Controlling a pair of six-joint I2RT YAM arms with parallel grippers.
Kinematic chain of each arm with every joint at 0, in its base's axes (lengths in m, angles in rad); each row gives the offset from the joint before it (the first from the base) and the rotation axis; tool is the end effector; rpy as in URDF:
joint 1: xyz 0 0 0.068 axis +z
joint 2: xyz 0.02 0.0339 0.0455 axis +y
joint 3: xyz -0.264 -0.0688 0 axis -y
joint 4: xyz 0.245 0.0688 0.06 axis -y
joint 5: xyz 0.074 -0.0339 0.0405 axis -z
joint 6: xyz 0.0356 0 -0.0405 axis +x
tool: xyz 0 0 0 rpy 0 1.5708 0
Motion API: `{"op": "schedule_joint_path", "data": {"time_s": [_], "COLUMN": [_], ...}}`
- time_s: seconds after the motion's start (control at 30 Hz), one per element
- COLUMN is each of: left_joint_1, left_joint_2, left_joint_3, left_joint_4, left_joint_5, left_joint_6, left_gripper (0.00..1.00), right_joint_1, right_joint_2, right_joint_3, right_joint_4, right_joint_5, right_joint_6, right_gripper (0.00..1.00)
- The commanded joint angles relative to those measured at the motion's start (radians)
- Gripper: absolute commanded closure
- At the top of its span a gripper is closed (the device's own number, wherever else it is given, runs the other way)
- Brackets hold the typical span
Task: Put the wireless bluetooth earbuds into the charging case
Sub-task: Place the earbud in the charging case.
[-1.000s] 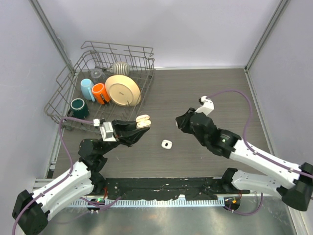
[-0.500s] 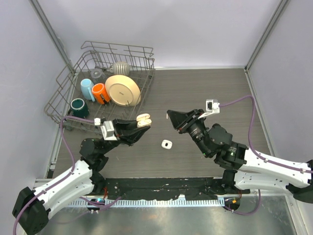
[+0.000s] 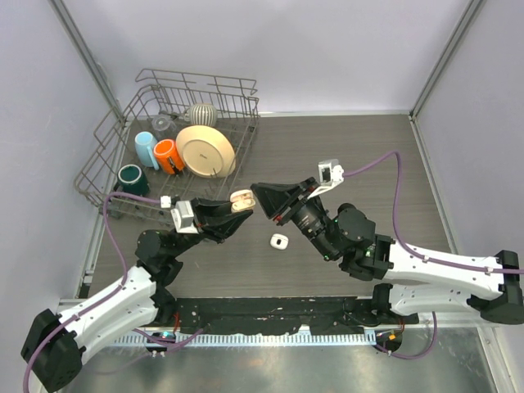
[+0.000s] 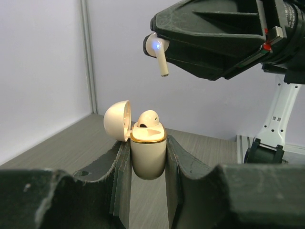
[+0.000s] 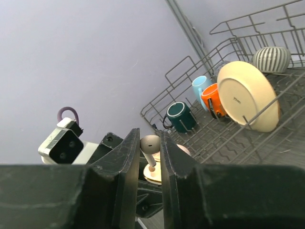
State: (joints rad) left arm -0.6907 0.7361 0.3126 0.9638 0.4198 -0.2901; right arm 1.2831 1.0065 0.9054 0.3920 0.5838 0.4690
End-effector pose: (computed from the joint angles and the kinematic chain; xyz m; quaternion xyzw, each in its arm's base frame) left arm 0.1169 -0.1155 0.2996 0.2736 0.4362 -0.4914 0.7024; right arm 0.0835 0.2130 0.4013 -0.0144 0.6166 0.4801 0.6238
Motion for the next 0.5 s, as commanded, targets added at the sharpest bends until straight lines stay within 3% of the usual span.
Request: {"op": "schedule_joint_path", "data": {"time_s": [0.0,0.47], "left_joint_1": [0.002,0.002], "left_joint_2": [0.0,-0.003], "left_joint_3": [0.013,0.019], "left_joint_4": [0.073,0.075], "left_joint_5": [0.008,0.008], "left_joint_6": [-0.011,-0.014], "left_gripper": [1.0,1.0], "right_joint_1": [0.019,0.059], "right_joint_2": [0.038,0.109], "right_joint_3": [0.072,0.095], "right_joint_4": [0.065,0.039], "right_joint_5": [-0.045,-0.022], "right_joint_6": [-0.035,-0.056], "right_gripper": [0.99,0.99]}}
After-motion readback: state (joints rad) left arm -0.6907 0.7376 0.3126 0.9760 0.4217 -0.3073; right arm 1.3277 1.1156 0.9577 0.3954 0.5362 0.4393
